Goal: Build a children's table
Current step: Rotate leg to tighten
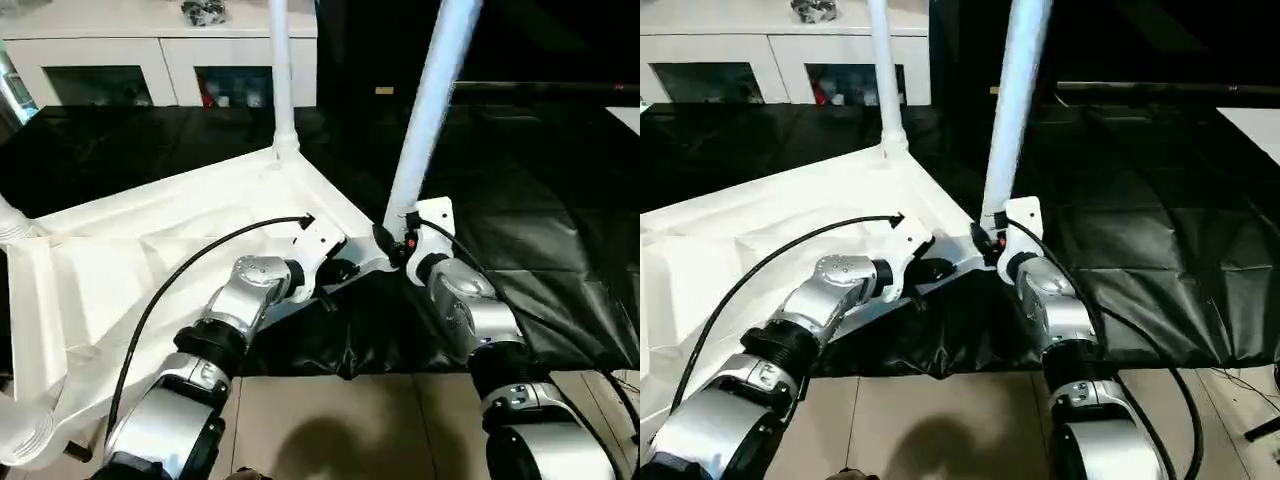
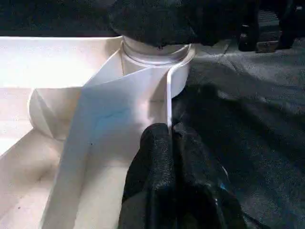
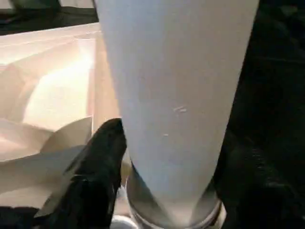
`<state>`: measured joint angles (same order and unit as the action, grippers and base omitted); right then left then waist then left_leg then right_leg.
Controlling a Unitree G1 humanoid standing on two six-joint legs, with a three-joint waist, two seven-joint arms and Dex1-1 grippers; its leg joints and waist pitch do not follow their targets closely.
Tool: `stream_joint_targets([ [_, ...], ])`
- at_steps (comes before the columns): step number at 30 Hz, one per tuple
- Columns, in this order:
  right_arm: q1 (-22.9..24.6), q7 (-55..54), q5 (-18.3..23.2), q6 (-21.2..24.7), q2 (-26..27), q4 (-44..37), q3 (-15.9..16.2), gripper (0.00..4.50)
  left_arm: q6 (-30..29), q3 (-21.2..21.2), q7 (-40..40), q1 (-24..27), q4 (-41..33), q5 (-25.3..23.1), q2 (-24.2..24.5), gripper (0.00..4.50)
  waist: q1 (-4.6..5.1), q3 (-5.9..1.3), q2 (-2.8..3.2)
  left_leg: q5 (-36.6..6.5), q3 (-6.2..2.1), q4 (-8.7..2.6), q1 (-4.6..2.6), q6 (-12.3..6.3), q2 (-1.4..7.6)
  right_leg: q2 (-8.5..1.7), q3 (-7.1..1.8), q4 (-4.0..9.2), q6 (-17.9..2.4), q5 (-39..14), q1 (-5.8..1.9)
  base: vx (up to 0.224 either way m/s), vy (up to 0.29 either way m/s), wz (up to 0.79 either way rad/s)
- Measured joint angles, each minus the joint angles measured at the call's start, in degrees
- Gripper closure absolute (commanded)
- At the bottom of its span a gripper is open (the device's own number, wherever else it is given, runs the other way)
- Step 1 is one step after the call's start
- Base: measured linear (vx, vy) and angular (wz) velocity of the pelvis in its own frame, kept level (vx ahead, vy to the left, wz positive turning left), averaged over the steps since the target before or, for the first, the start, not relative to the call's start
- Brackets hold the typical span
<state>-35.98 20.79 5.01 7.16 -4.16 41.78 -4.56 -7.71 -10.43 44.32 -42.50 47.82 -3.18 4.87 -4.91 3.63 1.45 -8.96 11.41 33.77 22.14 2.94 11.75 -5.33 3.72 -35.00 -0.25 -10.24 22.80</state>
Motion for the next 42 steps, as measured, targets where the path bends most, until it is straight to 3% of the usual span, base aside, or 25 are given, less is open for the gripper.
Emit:
stream_joint_targets([
  [4,1.6,7.6,-0.1,0.2,-3.5,-2.7,2.7,1.07,0.8,-0.7,3.7,0.2,-0.8,0.1,1.5,4.5,-0.09,0.0,0.0,0.0,0.0,-0.01,0.06,0.0,0.01,0.02,0.01,0.01,0.0,0.0,0.09,0.0,0.0,0.0],
  [13,6.2,28.9,0.0,0.4,-13.9,-9.0,8.7,1.07,3.2,-2.5,17.3,1.5,-2.6,1.9,6.1,4.5,-1.34,0.02,0.12,0.0,0.05,0.05,0.2,0.0,0.05,0.01,0.03,0.03,0.2,-0.1,0.15,0.0,0.0,0.0],
  [19,6.9,37.1,0.4,0.0,-17.6,-10.1,11.0,1.07,4.0,-3.8,23.5,1.7,-3.3,2.3,8.1,4.5,-1.7,0.05,0.16,0.0,0.06,0.06,0.21,0.0,0.05,0.0,0.01,-0.01,0.1,-0.1,0.12,0.0,0.0,0.0],
  [21,6.9,38.8,0.5,0.0,-18.3,-10.2,11.3,1.07,4.0,-4.0,24.4,1.7,-3.5,2.3,8.4,4.5,-1.73,0.05,0.16,0.0,0.06,0.06,0.22,0.0,0.05,0.0,0.01,-0.01,0.1,-0.1,0.12,0.0,0.0,0.0],
  [26,7.1,42.9,1.2,0.0,-20.2,-11.0,12.0,1.67,4.0,-4.2,27.2,1.7,-3.8,2.5,9.2,4.5,-1.9,0.05,0.16,0.0,0.06,0.08,0.29,0.0,0.05,0.0,0.01,0.01,0.1,-0.1,0.14,0.0,0.0,0.0],
  [30,7.2,43.7,1.2,-0.1,-20.4,-11.4,12.1,1.83,4.0,-4.2,28.0,1.7,-3.8,2.8,9.6,4.5,-1.9,0.05,0.16,0.0,0.06,0.12,0.31,0.0,0.05,0.0,0.01,0.01,0.1,-0.1,0.15,0.0,0.0,0.0],
  [42,8.2,44.8,1.5,0.1,-20.7,-12.7,12.9,1.88,4.0,-4.4,29.2,1.8,-3.8,3.0,9.6,4.5,-1.93,0.04,0.16,0.0,0.06,0.13,0.31,0.0,0.06,0.0,0.01,0.01,0.1,-0.1,0.14,0.0,0.0,0.0],
])
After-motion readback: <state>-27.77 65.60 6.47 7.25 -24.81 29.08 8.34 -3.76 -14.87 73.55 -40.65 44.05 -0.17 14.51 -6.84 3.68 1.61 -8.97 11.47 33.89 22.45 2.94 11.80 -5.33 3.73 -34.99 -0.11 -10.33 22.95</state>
